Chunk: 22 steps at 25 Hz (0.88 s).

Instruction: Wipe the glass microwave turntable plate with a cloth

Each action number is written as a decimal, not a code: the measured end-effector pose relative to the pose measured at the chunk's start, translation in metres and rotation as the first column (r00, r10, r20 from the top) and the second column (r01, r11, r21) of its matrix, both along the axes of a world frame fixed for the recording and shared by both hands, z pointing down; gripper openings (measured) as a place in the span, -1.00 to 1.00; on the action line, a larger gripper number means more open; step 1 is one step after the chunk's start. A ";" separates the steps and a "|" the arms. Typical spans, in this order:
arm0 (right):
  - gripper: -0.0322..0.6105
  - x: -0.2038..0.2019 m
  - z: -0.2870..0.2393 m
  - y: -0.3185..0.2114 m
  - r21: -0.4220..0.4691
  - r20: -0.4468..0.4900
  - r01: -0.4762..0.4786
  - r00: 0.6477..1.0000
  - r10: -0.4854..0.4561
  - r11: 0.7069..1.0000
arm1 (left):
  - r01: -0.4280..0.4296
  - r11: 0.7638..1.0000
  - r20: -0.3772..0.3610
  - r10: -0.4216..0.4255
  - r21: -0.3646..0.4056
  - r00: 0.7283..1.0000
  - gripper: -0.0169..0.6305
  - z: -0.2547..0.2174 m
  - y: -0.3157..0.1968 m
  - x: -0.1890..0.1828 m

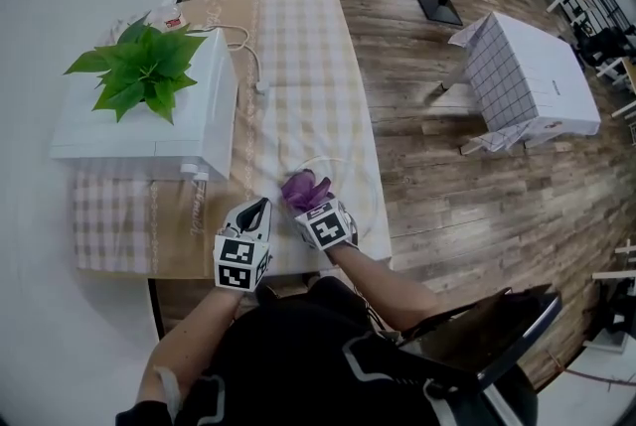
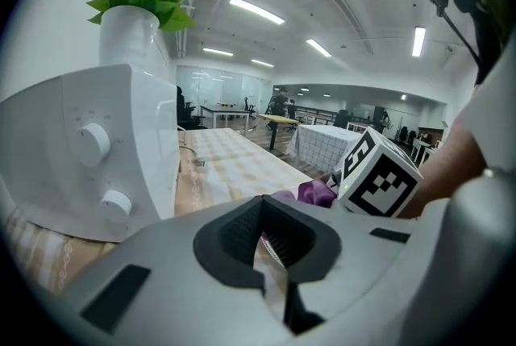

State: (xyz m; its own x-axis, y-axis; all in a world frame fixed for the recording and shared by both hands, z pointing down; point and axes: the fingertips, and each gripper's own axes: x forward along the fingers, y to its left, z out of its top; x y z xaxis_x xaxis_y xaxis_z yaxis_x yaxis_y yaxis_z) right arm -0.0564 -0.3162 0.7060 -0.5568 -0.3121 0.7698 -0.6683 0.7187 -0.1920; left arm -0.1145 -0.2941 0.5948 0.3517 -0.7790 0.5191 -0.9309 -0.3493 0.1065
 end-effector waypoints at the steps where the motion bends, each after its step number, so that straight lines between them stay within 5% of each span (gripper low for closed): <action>1: -0.45 0.005 0.001 -0.001 -0.004 -0.001 -0.012 1.000 0.012 1.000 | -0.007 1.000 0.000 0.007 -0.001 1.000 -0.94 0.001 -0.001 0.002; 22: -0.45 0.116 0.009 -0.019 0.020 -0.050 -0.235 0.971 0.235 0.972 | -0.178 0.984 0.026 0.177 0.002 0.984 -0.94 -0.004 -0.008 0.067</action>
